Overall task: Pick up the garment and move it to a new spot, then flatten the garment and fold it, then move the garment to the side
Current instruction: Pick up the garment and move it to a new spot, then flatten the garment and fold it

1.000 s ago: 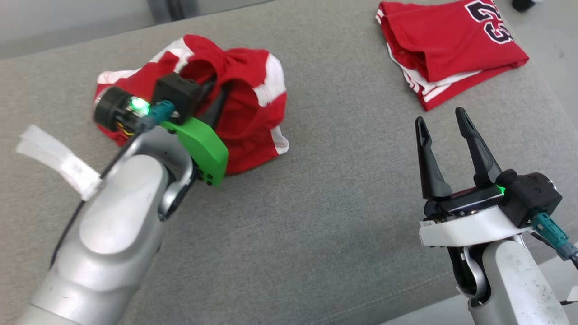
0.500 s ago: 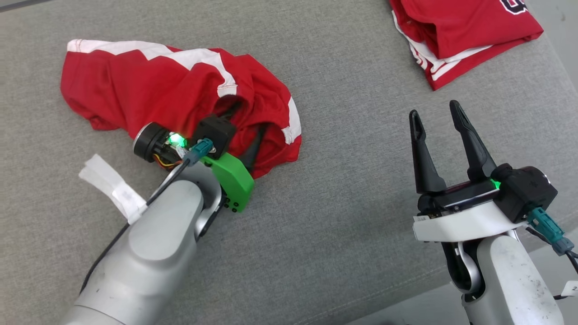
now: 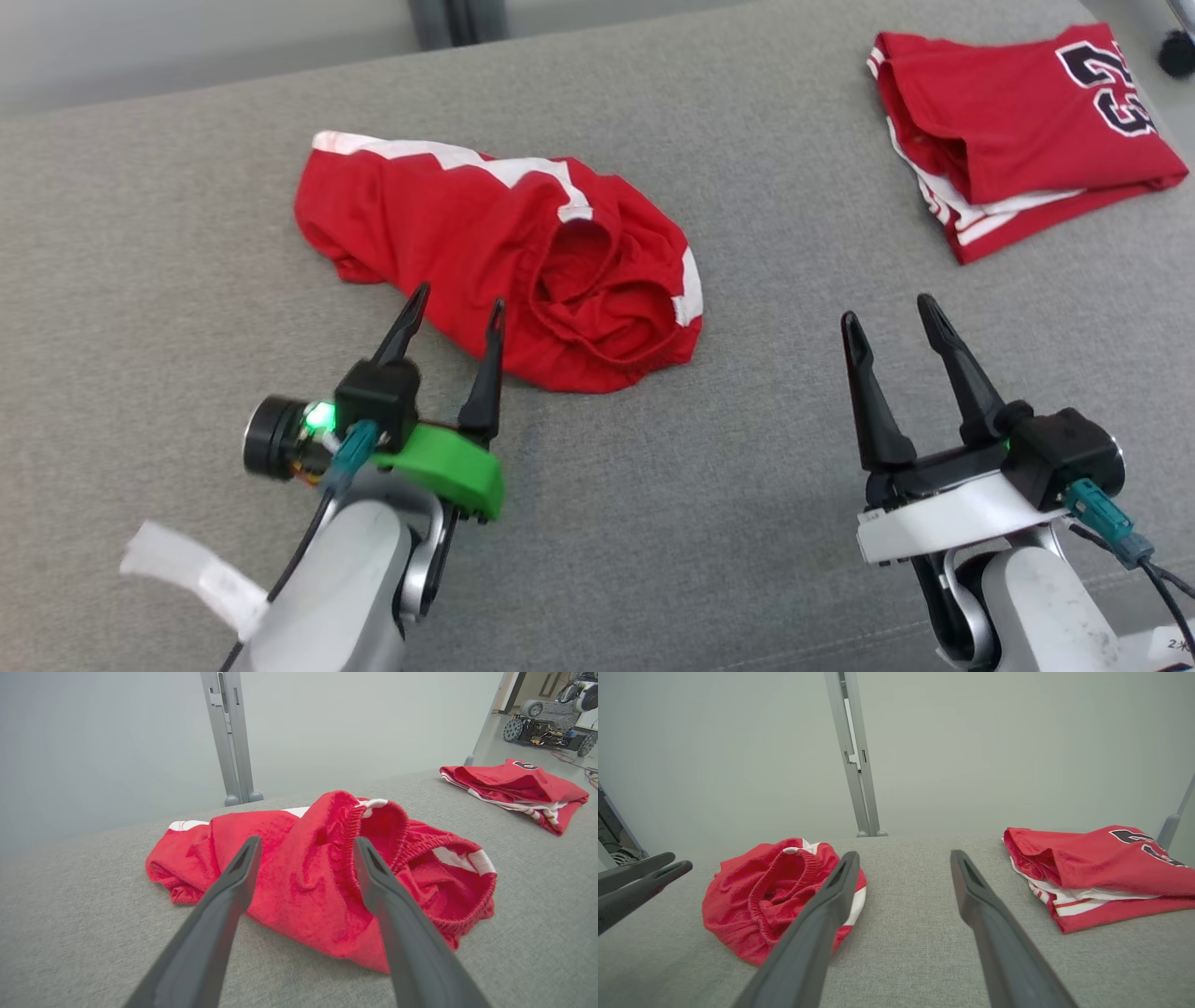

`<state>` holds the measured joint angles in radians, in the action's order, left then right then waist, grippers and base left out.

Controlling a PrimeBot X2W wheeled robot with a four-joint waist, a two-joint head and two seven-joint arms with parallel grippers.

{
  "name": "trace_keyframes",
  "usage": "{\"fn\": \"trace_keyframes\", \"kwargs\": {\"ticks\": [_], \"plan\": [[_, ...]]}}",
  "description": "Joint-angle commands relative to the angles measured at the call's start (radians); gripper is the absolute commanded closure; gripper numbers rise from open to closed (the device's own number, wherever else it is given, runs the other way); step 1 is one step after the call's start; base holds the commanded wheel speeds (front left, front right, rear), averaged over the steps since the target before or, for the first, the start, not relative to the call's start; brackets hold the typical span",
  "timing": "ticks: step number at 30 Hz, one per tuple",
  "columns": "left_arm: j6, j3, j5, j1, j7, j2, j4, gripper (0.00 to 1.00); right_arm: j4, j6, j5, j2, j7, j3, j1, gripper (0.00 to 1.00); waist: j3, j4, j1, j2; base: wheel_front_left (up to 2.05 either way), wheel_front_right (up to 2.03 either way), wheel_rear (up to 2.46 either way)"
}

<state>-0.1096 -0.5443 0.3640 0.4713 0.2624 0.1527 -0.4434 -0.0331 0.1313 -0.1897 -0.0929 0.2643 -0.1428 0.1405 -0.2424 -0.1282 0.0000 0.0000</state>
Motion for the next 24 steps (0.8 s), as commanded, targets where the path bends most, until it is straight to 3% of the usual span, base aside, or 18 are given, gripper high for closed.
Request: {"fn": "trace_keyframes", "kwargs": {"ticks": [1, 8, 15, 24], "plan": [[-0.014, 0.024, -0.002, -0.063, 0.002, 0.009, 0.036, 0.00, -0.009, -0.001, 0.003, -0.001, 0.000, 0.000, -0.028, 0.00, 0.151, 0.139, 0.0000, 0.0000, 0.00, 0.00, 0.00], [-0.058, 0.204, -0.046, -0.336, 0.003, -0.004, 0.255, 0.00, -0.042, -0.001, 0.001, 0.013, 0.000, -0.001, -0.106, 0.00, 0.247, 0.185, 0.0000, 0.0000, 0.00, 0.00, 0.00], [-0.001, 0.341, -0.135, -0.530, 0.003, -0.052, 0.414, 0.00, -0.062, -0.001, 0.007, 0.023, 0.000, -0.004, -0.172, 0.00, 0.286, 0.196, 0.0000, 0.0000, 0.00, 0.00, 0.00], [0.056, 0.435, -0.190, -0.666, 0.003, -0.098, 0.436, 0.00, -0.078, -0.001, -0.001, 0.032, 0.000, -0.001, -0.225, 0.00, 0.310, 0.192, 0.0000, 0.0000, 0.00, 0.00, 0.00]]}}
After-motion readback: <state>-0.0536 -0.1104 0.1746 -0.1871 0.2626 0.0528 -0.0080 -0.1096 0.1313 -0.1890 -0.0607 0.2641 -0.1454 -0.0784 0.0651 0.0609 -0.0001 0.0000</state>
